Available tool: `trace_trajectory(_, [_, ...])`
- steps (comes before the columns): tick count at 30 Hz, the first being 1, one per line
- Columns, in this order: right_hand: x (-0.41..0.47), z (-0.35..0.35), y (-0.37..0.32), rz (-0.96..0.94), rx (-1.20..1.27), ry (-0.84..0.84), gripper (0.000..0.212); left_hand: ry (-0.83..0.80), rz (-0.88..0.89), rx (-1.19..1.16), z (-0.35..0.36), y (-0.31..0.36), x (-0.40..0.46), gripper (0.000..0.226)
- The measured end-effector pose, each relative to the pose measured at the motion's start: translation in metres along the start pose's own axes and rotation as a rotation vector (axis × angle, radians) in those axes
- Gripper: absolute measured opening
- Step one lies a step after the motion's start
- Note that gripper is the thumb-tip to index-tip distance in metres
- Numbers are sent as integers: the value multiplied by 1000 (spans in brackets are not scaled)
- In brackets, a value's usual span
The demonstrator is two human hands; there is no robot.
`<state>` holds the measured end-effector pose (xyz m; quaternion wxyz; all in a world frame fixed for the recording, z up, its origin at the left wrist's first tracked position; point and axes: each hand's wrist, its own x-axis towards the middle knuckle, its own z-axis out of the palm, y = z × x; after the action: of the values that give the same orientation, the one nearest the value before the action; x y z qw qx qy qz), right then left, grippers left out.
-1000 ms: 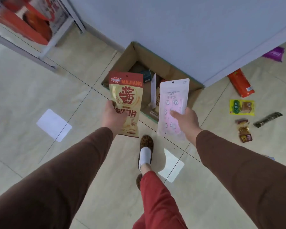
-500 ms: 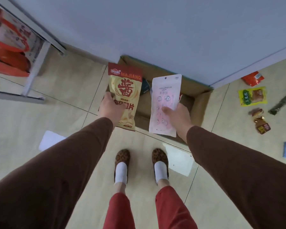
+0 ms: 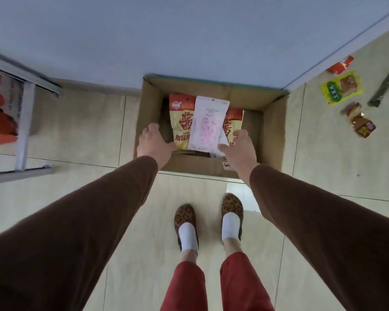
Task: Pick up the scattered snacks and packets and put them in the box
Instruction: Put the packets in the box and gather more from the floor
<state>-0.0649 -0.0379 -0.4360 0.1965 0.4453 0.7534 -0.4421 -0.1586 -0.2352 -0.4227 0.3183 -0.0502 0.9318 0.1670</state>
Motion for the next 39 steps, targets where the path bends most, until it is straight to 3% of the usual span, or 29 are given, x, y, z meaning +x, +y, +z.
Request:
trace_trajectory(9, [-58, -55, 21, -213, -234, 127, 47, 20, 349, 211, -21, 33, -42, 47])
trace_trajectory(16, [-98, -128, 62, -213, -313, 228, 48, -36, 549, 336, -12, 96, -92, 50])
trace_trajectory(23, [-109, -210, 141, -145, -259, 310, 49, -52, 698, 441, 48, 180, -153, 48])
trace_trajectory(39, [-83, -459, 331, -92, -165, 411, 48, -93, 743, 392, 236, 411, -294, 53])
